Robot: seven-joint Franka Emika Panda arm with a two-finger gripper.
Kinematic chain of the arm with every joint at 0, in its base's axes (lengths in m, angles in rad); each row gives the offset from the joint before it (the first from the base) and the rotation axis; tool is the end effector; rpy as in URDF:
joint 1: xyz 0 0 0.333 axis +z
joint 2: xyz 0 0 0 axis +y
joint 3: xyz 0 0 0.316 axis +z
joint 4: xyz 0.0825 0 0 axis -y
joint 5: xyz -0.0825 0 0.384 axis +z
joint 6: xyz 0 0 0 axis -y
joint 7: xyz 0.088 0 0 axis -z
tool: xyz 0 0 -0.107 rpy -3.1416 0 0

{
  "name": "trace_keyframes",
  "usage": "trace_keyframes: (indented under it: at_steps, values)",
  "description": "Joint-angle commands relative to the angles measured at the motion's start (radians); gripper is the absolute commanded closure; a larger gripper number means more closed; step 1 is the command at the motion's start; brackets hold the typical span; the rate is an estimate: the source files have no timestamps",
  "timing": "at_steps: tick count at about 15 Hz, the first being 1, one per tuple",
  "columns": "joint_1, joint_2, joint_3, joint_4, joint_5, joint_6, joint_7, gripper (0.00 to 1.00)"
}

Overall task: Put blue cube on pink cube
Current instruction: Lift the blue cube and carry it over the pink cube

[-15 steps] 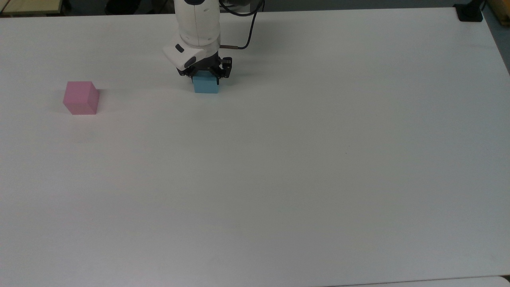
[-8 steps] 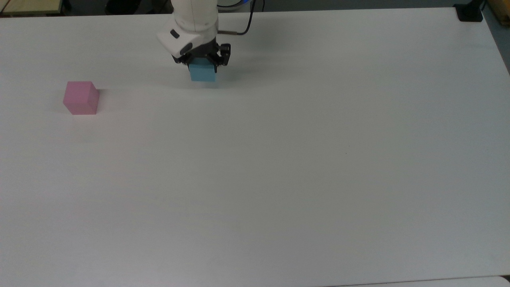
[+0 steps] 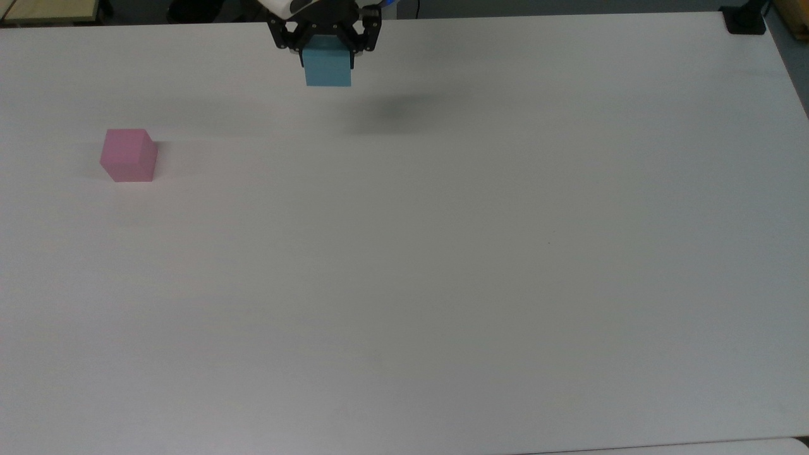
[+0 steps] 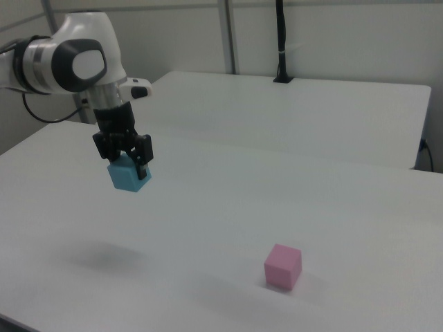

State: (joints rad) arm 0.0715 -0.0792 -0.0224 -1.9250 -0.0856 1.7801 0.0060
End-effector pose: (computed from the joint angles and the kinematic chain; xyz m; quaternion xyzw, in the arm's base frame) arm 0.5298 0.0184 0.5174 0.9981 0.0318 -0.0317 0.0415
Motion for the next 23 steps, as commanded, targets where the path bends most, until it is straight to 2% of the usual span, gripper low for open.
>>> trace_keyframes:
  at_steps: [1,4,6,8,10,13,15,23]
  values:
    - [0.008,0.018,-0.008,0.035,0.0,-0.021,-0.021,0.92]
    - [-0.018,0.024,-0.021,0.055,-0.002,-0.016,-0.095,0.93]
    - [-0.079,0.032,-0.021,0.072,-0.002,-0.014,-0.167,0.92]
    - [-0.163,0.058,-0.021,0.106,-0.003,-0.008,-0.273,0.92]
    - [-0.264,0.128,-0.021,0.167,-0.01,0.008,-0.365,0.92]
    - [-0.398,0.257,-0.021,0.242,-0.014,0.079,-0.44,0.92]
    - [-0.464,0.3,-0.021,0.244,-0.01,0.154,-0.445,0.91]
    - [-0.509,0.406,-0.021,0.244,-0.017,0.251,-0.46,0.9]
